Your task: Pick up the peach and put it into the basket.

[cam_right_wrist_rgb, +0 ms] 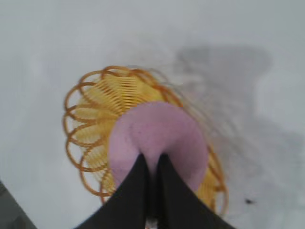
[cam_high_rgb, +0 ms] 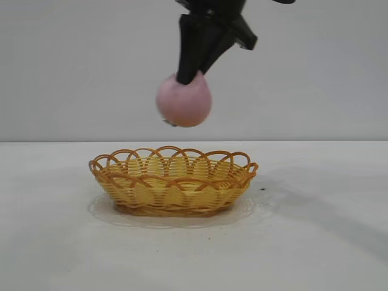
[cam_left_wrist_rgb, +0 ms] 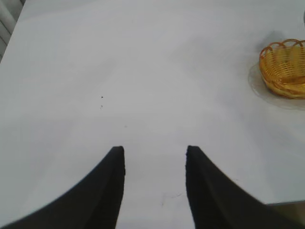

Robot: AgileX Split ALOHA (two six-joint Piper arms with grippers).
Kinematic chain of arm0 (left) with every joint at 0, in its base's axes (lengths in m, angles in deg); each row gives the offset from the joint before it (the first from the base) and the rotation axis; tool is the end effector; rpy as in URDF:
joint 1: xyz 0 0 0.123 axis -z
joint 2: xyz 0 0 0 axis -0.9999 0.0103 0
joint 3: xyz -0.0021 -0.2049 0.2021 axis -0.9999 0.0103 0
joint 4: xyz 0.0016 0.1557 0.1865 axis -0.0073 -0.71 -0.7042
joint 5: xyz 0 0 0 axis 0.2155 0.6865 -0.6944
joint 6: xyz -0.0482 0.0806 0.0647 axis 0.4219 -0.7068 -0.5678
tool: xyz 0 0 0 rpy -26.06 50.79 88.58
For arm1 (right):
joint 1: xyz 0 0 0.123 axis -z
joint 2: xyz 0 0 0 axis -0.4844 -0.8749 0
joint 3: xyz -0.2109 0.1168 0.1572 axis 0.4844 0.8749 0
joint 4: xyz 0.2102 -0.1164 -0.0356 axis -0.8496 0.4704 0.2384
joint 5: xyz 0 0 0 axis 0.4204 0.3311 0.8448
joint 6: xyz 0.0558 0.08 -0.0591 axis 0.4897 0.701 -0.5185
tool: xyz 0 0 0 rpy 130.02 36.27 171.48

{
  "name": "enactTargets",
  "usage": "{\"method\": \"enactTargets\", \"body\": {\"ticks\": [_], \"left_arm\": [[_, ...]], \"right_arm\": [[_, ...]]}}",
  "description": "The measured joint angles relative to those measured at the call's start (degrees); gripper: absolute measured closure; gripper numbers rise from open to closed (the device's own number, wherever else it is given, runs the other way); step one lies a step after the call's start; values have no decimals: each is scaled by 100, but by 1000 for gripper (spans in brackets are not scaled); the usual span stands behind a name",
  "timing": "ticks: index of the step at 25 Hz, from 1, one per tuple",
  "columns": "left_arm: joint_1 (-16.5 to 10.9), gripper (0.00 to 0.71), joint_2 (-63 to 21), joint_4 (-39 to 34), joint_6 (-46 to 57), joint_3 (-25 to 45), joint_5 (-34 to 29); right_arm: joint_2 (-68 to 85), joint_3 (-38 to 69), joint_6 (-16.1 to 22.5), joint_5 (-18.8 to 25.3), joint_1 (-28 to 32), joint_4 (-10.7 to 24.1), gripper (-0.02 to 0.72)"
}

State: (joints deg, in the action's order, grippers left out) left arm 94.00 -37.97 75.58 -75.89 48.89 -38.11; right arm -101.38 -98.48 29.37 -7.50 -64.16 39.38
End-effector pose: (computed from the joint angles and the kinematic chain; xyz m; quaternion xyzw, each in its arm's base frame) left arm 0.0010 0.0042 0.2523 0.0230 0.8668 -0.0050 0.4981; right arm 0.3436 0.2896 0.1736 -0.4306 0.8853 0.1753 0.0070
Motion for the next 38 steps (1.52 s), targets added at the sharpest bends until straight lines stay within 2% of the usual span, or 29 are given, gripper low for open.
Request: {"method": "enactTargets", "body": {"ticks": [7, 12, 14, 17, 18, 22, 24, 26, 28, 30, 33, 38], "left_arm": [[0, 451, 0, 0, 0, 0, 0], [0, 451, 0, 0, 0, 0, 0], [0, 451, 0, 0, 0, 0, 0], [0, 451, 0, 0, 0, 0, 0], [0, 451, 0, 0, 0, 0, 0], [0, 451, 0, 0, 0, 0, 0], [0, 451, 0, 0, 0, 0, 0], [0, 451, 0, 0, 0, 0, 0], [0, 451, 0, 0, 0, 0, 0], [0, 451, 0, 0, 0, 0, 0], [0, 451, 0, 0, 0, 0, 0], [0, 451, 0, 0, 0, 0, 0]], "right_arm": [[-291, 0, 83, -22, 0, -9, 703], [-256, 0, 176, -22, 0, -19, 468], [-160, 0, 190, -22, 0, -19, 405], [122, -12, 190, -22, 0, -19, 416], [237, -57, 192, -12, 0, -19, 374], [554, -370, 192, -25, 0, 9, 390], [596, -418, 326, -391, 0, 285, 390], [522, -444, 755, -907, 89, 720, 390], [377, -444, 1214, -1233, 334, 1144, 390], [224, -444, 1537, -1352, 786, 1354, 390], [111, -444, 1685, -1360, 1563, 1409, 390], [88, -444, 1663, -1336, 2632, 1412, 390]]}}
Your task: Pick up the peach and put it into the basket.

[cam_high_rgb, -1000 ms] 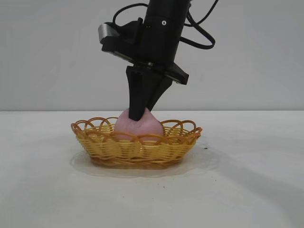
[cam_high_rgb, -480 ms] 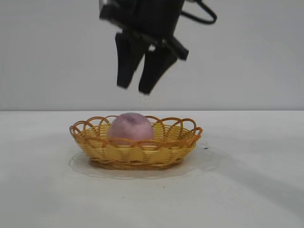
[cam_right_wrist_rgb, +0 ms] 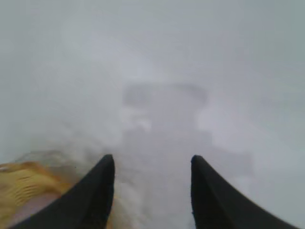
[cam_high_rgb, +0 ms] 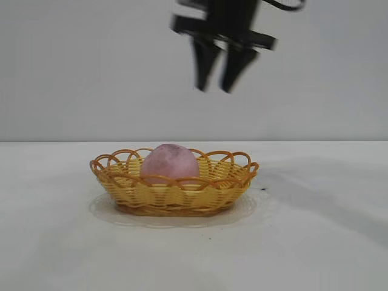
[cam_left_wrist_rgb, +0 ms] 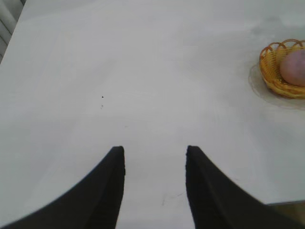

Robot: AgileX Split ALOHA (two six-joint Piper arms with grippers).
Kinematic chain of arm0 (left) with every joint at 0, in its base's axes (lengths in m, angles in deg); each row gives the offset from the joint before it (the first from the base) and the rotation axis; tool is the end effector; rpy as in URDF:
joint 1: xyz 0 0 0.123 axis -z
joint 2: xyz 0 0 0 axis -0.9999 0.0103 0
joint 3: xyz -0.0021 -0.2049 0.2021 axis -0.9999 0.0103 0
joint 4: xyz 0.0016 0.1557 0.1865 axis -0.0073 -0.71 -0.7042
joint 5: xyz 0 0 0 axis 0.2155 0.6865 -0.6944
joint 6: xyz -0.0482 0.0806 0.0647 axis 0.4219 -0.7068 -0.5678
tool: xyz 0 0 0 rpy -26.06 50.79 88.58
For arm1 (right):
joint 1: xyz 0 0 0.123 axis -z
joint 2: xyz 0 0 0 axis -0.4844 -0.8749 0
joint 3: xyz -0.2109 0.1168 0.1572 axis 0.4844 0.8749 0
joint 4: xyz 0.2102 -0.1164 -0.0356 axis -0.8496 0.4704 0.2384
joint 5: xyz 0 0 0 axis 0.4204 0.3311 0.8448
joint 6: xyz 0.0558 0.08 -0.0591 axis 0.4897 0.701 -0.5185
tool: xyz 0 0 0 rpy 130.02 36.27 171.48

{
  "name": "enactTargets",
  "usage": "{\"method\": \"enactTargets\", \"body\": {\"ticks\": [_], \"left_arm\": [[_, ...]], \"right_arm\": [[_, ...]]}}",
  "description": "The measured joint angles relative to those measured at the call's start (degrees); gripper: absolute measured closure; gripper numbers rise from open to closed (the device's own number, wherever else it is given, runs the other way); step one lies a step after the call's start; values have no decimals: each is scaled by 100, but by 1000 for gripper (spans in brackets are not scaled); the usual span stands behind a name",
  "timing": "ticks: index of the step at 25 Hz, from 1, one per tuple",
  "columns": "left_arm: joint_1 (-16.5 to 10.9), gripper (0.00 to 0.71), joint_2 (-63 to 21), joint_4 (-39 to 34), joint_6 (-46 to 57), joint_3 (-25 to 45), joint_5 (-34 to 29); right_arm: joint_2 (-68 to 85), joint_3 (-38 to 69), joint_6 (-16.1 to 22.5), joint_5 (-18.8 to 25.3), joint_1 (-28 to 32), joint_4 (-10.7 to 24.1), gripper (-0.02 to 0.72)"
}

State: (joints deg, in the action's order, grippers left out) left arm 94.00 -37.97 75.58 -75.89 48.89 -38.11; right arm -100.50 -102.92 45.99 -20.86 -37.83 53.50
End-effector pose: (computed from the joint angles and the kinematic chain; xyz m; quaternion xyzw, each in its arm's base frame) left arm 0.0010 0.0042 0.2523 0.0230 0.8668 -0.0050 0.4981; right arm 0.4746 0.0857 0.2006 -0.1101 0.9745 0.0596 0.1860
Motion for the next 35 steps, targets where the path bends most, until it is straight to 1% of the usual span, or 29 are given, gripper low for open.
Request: {"method": "enactTargets", "body": {"ticks": [2, 5, 6, 8, 10, 13, 16, 18, 21, 24, 26, 28, 32, 35], "left_arm": [[0, 451, 0, 0, 0, 0, 0], [0, 451, 0, 0, 0, 0, 0], [0, 451, 0, 0, 0, 0, 0], [0, 451, 0, 0, 0, 0, 0], [0, 451, 0, 0, 0, 0, 0], [0, 451, 0, 0, 0, 0, 0], [0, 451, 0, 0, 0, 0, 0], [0, 451, 0, 0, 0, 0, 0], [0, 451, 0, 0, 10, 0, 0], [0, 451, 0, 0, 10, 0, 0], [0, 451, 0, 0, 10, 0, 0], [0, 451, 0, 0, 10, 0, 0], [0, 451, 0, 0, 10, 0, 0], [0, 451, 0, 0, 10, 0, 0]], "right_arm": [[0, 0, 0, -12, 321, -26, 390], [0, 0, 0, -145, 749, -183, 390], [0, -2, 0, -170, 879, -292, 390], [0, -2, -22, -184, 1094, -665, 390], [39, -2, -123, -161, 1244, -957, 390], [390, -2, -163, 81, 1295, -1056, 390], [1213, 166, -184, 331, 1255, -1019, 390], [2012, 628, -184, 311, 1170, -868, 390], [3519, 2058, -184, 30, 1082, -736, 390], [5199, 3621, -361, -291, 1069, -650, 390], [6127, 4475, -441, -437, 1069, -539, 390], [6929, 5217, -451, -486, 1069, -426, 390], [8456, 6255, -396, -415, 1069, -254, 390], [9602, 6781, -254, -139, 1069, -182, 390]]}}
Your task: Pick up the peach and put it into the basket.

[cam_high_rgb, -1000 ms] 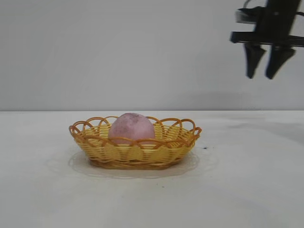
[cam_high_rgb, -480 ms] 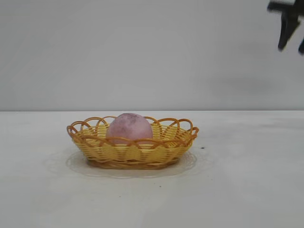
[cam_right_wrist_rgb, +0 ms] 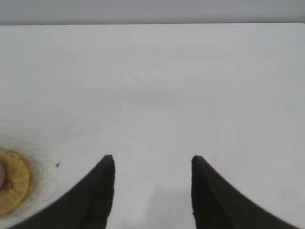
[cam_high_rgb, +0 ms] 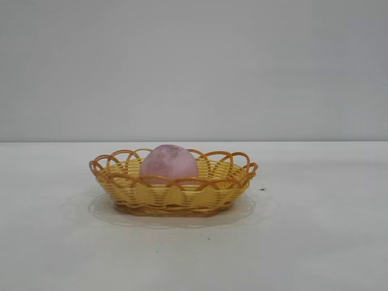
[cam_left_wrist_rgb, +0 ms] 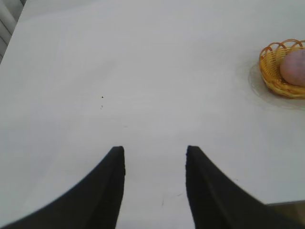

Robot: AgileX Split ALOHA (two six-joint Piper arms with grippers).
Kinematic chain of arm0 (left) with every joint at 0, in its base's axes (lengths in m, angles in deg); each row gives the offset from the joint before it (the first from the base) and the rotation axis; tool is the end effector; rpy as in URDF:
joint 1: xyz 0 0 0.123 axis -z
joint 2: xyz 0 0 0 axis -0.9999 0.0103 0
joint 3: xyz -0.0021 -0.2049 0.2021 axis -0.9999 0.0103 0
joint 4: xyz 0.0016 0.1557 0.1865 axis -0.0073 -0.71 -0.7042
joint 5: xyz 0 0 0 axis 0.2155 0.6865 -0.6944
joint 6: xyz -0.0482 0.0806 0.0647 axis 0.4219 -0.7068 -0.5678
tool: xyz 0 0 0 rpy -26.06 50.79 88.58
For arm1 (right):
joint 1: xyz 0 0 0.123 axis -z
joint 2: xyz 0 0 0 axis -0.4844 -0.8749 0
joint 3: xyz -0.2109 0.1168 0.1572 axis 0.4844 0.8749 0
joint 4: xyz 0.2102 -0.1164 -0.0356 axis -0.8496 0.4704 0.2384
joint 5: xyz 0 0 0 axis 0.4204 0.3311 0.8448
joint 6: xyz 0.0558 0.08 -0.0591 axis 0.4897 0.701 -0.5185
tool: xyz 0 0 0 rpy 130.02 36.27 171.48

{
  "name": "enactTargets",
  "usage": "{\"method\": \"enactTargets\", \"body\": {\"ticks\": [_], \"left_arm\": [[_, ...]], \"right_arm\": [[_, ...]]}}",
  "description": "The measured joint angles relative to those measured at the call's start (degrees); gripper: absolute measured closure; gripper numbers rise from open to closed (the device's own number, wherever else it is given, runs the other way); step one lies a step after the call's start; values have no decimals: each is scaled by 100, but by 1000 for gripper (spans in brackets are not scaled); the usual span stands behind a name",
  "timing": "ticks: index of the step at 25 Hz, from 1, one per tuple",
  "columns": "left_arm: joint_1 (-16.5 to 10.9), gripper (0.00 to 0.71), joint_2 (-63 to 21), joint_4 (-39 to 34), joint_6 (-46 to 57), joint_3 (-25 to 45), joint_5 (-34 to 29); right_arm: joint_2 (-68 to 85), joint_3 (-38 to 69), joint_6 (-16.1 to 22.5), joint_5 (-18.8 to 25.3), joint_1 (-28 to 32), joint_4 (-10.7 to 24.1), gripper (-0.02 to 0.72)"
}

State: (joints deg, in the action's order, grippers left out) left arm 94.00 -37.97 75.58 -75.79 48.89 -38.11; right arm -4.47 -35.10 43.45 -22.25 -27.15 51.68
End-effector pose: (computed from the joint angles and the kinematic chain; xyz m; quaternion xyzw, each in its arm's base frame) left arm 0.0010 0.0042 0.2523 0.0223 0.8668 -0.0055 0.4981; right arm 0.0857 0.0117 0.3198 -0.0466 0.8980 0.0336 0.4361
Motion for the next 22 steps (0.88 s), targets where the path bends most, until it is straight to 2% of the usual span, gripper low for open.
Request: {"method": "enactTargets", "body": {"ticks": [4, 7, 9, 22], "left_arm": [[0, 451, 0, 0, 0, 0, 0], [0, 451, 0, 0, 0, 0, 0], [0, 451, 0, 0, 0, 0, 0], [0, 451, 0, 0, 0, 0, 0]], "right_arm": [[1396, 713, 280, 366, 0, 252, 390], [2349, 1140, 354, 808, 0, 383, 390], [2709, 1323, 383, 954, 0, 398, 390], [3082, 1363, 465, 982, 0, 412, 390]]}}
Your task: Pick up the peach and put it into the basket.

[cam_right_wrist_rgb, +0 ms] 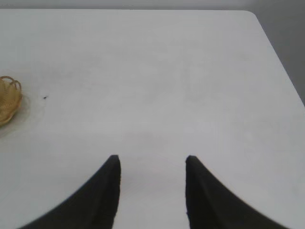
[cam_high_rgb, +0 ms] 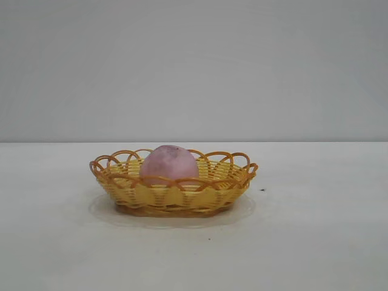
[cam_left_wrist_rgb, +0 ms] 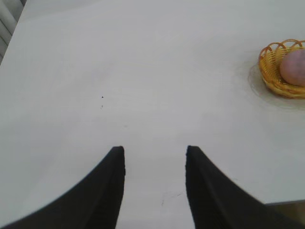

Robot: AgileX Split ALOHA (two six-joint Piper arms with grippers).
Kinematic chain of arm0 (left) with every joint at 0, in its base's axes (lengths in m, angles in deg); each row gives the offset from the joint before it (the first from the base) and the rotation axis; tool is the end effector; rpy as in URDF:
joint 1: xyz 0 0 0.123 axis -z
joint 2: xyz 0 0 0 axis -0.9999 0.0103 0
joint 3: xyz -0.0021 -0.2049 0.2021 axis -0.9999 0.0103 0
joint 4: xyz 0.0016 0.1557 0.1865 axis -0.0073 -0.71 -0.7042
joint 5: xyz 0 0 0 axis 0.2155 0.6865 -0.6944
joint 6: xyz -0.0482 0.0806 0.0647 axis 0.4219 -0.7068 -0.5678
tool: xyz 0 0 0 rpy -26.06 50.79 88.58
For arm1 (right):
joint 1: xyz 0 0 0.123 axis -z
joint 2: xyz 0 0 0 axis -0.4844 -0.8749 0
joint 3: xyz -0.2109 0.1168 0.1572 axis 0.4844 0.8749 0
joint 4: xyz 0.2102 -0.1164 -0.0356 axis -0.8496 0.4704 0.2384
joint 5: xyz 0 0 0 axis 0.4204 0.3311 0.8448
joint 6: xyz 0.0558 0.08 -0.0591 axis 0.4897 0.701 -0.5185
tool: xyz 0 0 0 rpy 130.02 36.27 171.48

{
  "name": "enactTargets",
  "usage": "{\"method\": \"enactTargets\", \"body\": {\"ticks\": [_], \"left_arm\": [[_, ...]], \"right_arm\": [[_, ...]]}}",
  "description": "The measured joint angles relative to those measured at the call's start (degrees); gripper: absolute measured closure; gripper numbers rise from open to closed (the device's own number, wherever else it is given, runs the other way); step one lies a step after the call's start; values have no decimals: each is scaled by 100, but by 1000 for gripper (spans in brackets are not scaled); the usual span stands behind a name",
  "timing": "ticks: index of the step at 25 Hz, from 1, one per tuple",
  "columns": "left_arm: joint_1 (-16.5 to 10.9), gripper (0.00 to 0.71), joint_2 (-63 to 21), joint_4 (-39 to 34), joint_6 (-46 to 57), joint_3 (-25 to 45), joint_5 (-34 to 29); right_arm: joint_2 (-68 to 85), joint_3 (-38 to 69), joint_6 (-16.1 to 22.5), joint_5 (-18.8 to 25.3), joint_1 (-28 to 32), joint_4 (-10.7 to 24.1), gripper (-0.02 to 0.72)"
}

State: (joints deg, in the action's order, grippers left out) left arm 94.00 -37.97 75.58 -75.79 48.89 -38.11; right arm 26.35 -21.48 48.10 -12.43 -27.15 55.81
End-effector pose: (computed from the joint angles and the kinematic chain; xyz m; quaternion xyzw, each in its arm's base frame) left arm 0.0010 0.0042 0.2523 0.0223 0.8668 -0.0055 0.4981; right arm -0.0008 0.0084 0.2518 -0.0244 0.8711 0.0129 0.4904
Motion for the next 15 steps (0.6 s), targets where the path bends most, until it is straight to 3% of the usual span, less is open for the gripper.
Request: {"method": "enactTargets", "body": {"ticks": [15], "left_arm": [[0, 451, 0, 0, 0, 0, -10]], "right_arm": [[0, 10, 96, 0, 0, -90, 390]]}}
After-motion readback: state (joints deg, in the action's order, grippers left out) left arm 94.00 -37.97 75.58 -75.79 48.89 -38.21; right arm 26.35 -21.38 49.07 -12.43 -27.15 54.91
